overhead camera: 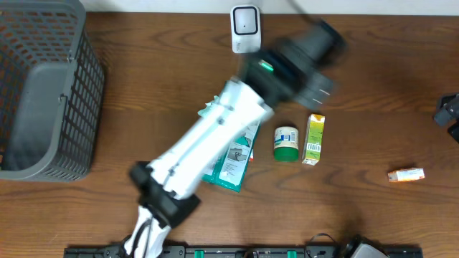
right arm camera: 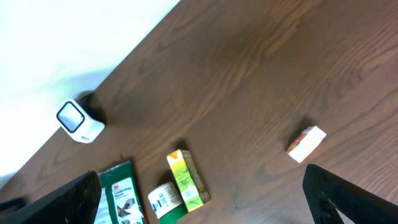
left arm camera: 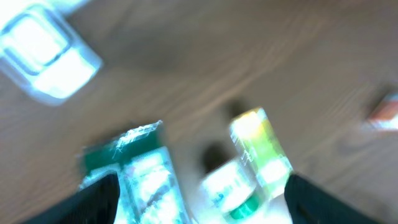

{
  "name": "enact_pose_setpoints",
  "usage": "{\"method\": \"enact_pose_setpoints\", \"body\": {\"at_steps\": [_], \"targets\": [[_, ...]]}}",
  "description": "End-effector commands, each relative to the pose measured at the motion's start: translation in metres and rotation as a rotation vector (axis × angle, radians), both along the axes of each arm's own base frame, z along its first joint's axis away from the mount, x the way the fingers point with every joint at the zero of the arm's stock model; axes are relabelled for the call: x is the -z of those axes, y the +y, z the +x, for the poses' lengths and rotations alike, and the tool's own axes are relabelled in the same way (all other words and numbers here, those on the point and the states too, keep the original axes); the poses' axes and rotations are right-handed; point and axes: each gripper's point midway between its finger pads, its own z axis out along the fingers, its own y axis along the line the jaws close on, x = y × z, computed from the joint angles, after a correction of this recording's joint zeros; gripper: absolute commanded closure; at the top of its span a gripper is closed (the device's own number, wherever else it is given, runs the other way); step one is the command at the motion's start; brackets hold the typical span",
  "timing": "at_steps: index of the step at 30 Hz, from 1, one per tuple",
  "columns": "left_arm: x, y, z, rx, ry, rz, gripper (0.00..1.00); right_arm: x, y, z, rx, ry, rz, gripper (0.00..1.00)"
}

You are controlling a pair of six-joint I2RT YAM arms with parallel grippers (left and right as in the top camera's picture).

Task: Scan the item barcode
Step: 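Return the left arm to the left beside the basket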

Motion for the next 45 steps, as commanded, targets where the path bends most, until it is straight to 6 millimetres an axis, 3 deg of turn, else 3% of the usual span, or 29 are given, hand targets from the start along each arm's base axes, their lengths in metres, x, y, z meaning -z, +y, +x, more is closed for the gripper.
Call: {"method": "enact_pose_setpoints", "body": {"at_steps": [1,3,8,12,16,21,27,45], "targets": [[-0.016,0.076,0.020,-0.208,0.057,-0.006,0.15,-0.001,0.000,0.000,-0.002,-0.003,0.002,0.01],[-0.019,0.116,0.028,-0.293,0.083,0.012,0.15,-0.001,0.000,0.000,-0.002,-0.003,0.002,0.01],[-0.023,0.196,0.046,-0.487,0.122,0.018,0.15,-0.001,0.000,0.000,-0.002,-0.003,0.002,0.01],[-0.020,0.247,0.057,-0.622,0.148,0.015,0.15,-0.001,0.000,0.000,-0.002,-0.003,0.002,0.01],[-0.015,0.279,0.055,-0.714,0.191,0.022,0.15,-0.001,0.000,0.000,-0.002,-0.003,0.002,0.01],[-0.009,0.303,0.043,-0.766,0.249,0.061,0.15,-0.001,0.000,0.000,-0.002,-0.003,0.002,0.01],[-0.008,0.331,0.043,-0.856,0.266,0.044,0.15,-0.001,0.000,0.000,-0.002,-0.003,0.002,0.01],[-0.006,0.334,0.039,-0.875,0.288,0.042,0.14,-0.002,0.007,0.002,0.002,-0.025,0.063,0.01]]}}
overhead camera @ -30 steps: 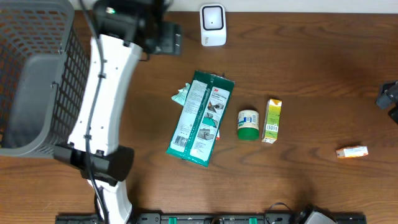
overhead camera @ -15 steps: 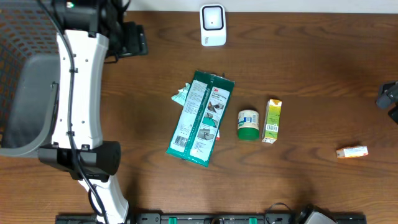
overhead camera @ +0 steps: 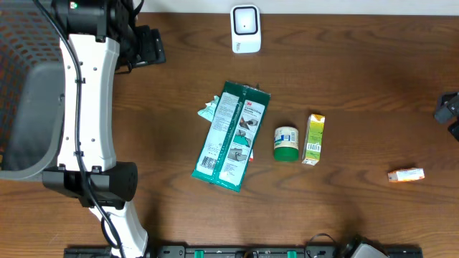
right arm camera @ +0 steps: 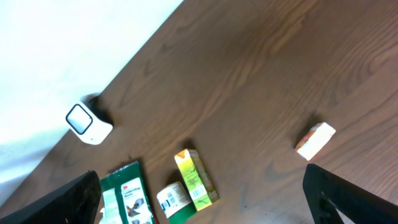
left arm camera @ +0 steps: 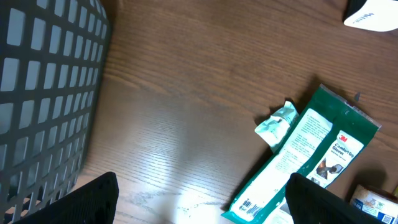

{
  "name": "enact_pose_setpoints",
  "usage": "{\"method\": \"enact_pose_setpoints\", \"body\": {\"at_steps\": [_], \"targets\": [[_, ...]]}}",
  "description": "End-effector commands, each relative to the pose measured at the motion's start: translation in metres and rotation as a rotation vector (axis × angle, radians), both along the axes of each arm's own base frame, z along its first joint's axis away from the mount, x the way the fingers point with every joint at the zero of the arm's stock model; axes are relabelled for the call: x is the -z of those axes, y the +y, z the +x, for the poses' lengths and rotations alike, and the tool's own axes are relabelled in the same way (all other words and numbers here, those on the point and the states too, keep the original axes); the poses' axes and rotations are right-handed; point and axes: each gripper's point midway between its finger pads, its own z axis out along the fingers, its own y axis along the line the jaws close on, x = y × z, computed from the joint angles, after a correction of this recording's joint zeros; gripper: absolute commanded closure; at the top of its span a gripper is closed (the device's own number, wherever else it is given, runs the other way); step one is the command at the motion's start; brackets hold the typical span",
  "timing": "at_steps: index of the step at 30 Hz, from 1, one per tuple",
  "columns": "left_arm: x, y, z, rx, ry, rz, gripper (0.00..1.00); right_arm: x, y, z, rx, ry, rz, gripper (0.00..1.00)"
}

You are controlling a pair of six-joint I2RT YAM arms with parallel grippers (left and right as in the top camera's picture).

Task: Scan the item barcode
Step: 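Return the left arm to the left beside the basket, then move the right gripper down to the green-lidded jar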

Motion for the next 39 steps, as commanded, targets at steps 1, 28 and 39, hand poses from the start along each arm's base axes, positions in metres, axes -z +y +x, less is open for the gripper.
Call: {"method": "enact_pose_setpoints", "body": {"at_steps": [1,28,39], "targets": [[-0.006,0.001,-0.004,-0.012,-0.012,-0.002,0.14,-0.003,0.008,0.003,-0.049,-0.021,0.020,0.01],[-0.006,0.001,-0.004,-0.012,-0.012,-0.002,0.13,0.204,0.275,0.039,-0.828,0.394,0.119,0.21],[-0.006,0.001,-0.004,-0.012,-0.012,-0.002,0.13,0.299,0.325,0.027,-0.904,0.602,-0.181,0.23]]}}
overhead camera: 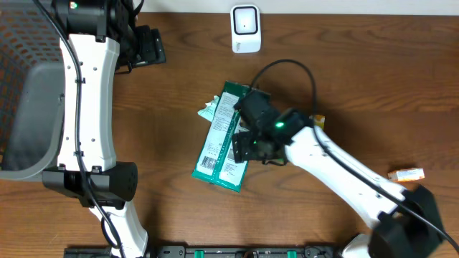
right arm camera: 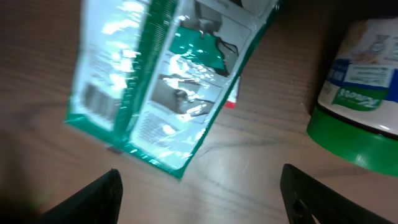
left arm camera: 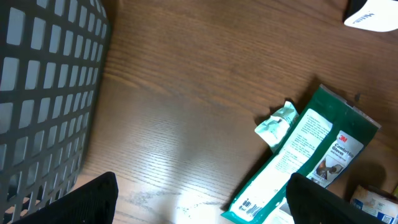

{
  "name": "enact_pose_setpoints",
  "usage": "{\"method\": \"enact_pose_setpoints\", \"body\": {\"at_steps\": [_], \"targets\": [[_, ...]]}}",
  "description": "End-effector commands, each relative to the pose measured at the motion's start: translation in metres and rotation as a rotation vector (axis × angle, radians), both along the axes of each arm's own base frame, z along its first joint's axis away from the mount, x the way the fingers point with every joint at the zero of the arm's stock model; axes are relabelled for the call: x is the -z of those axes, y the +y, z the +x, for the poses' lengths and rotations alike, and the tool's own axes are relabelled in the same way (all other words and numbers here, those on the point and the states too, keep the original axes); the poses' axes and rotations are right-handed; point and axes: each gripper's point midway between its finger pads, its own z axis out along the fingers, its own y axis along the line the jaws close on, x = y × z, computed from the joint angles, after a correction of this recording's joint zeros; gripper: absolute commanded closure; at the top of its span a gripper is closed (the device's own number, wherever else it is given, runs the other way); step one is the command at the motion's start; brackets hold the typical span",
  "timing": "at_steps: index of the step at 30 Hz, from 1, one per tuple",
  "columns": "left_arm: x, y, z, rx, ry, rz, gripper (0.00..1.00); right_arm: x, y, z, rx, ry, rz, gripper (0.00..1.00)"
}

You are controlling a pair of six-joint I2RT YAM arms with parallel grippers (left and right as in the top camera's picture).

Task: Scan the item barcode
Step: 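Move the right gripper down to the green-lidded jar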

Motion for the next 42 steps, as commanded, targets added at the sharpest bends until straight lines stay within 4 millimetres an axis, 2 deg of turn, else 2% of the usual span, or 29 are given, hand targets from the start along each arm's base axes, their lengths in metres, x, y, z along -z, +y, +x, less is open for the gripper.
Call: {"method": "enact_pose_setpoints", "body": {"at_steps": [1,8,11,14,18,20,25,31,37,42], "targets": [[-0.006,0.001,-0.004,-0.009,-0.012,-0.002,0.13,0.019,-0.009,0.004,0.030,-0.009,-0.097,0.23],[-0.006,0.001,-0.004,-0.009,-0.012,-0.002,0.13,0.048,-0.014,-0.001,0.026,0.063,-0.167,0.23],[-0.006,0.001,-0.004,-0.009,-0.012,-0.002,0.13,0.051,-0.019,0.001,0.038,0.070,-0.179,0.23],[-0.006,0.001,-0.004,-0.009,-0.012,-0.002,0.13,0.040,-0.025,0.011,0.072,0.053,-0.160,0.24],[-0.006,0.001,-0.004,-0.009,-0.012,-0.002,0.13,0.013,-0.037,0.026,0.128,0.019,-0.126,0.24],[-0.006,0.001,-0.004,-0.009,-0.012,-0.002,0.13,-0.005,-0.049,0.031,0.157,-0.008,-0.112,0.22],[-0.006,0.001,-0.004,-0.009,-0.012,-0.002,0.13,-0.018,-0.076,0.029,0.224,0.015,-0.110,0.21],[-0.006,0.001,-0.004,-0.009,-0.012,-0.002,0.13,-0.003,-0.082,0.015,0.236,0.070,-0.134,0.21],[-0.006,0.001,-0.004,-0.009,-0.012,-0.002,0.13,0.026,-0.088,0.004,0.253,0.101,-0.153,0.20],[-0.006,0.001,-0.004,-0.009,-0.012,-0.002,0.13,0.045,-0.091,-0.004,0.261,0.114,-0.151,0.23]]}}
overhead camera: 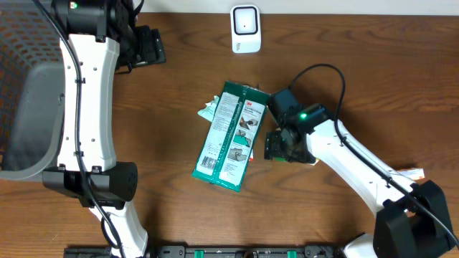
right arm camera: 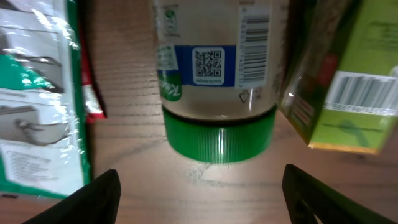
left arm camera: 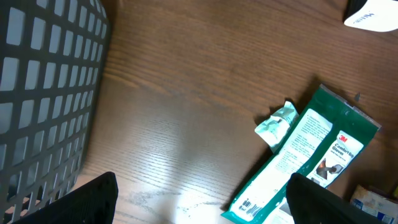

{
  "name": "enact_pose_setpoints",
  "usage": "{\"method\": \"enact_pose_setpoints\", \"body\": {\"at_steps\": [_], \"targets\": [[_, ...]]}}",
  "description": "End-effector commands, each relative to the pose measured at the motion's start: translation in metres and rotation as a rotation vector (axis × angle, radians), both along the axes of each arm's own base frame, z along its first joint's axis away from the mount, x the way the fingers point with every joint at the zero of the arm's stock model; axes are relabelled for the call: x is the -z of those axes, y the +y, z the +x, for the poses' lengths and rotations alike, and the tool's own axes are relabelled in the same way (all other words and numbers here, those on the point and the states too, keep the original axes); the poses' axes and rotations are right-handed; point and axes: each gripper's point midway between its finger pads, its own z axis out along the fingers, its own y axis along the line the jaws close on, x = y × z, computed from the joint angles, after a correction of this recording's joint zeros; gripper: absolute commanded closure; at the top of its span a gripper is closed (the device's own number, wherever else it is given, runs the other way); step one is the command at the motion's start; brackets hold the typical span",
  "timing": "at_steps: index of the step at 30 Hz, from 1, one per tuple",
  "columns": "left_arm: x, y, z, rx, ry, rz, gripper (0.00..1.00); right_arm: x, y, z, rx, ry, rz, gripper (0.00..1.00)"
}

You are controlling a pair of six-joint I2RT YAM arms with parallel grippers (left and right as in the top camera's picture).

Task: Scan the item barcode
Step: 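Move the right gripper down to the green-lidded jar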

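Note:
A small jar with a green lid (right arm camera: 214, 81) lies on its side on the wooden table, showing a QR code and a barcode (right arm camera: 255, 40). My right gripper (right arm camera: 199, 202) hangs open just above it, a finger on each side and nothing between them; from overhead the right gripper (overhead camera: 280, 145) covers the jar. The white scanner (overhead camera: 245, 29) stands at the back edge. My left gripper (overhead camera: 149, 46) is far off at the back left, and the left gripper (left arm camera: 199, 202) is open and empty over bare wood.
A green 3M packet (overhead camera: 231, 136) lies left of the jar, with a crumpled wrapper (left arm camera: 277, 121) at its corner. A yellow-green carton (right arm camera: 348, 81) touches the jar's right side. A grey mesh basket (overhead camera: 43, 86) fills the left end. A small orange box (overhead camera: 414, 172) lies far right.
My right gripper was over the green packet and is now further right, over the green-lidded jar. It is still open. The left arm has not moved.
First my left arm reached over the items in the middle, blurred, while the right arm waited at the table's right edge. Then the left arm stood at the back left by the basket. Later the right arm hung over the packet, now over the jar.

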Motion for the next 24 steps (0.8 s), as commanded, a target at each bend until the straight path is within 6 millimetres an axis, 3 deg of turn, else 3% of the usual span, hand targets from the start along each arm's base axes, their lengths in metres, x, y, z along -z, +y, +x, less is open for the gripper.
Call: {"method": "enact_pose_setpoints", "body": {"at_steps": [1,7,18,24], "targets": [[-0.006,0.001,-0.004,-0.009,-0.012,-0.002,0.13,0.013,0.001,-0.007,0.019,0.015,0.009,0.23],[-0.006,0.001,-0.004,-0.009,-0.012,-0.002,0.13,0.024,-0.001,-0.008,0.003,-0.007,-0.020,0.20],[-0.006,0.001,-0.004,-0.009,-0.012,-0.002,0.13,0.020,-0.017,0.014,0.012,-0.131,-0.132,0.20],[-0.006,0.001,-0.004,-0.010,-0.012,-0.001,0.13,0.019,-0.016,0.020,0.010,-0.155,-0.129,0.18]]}}
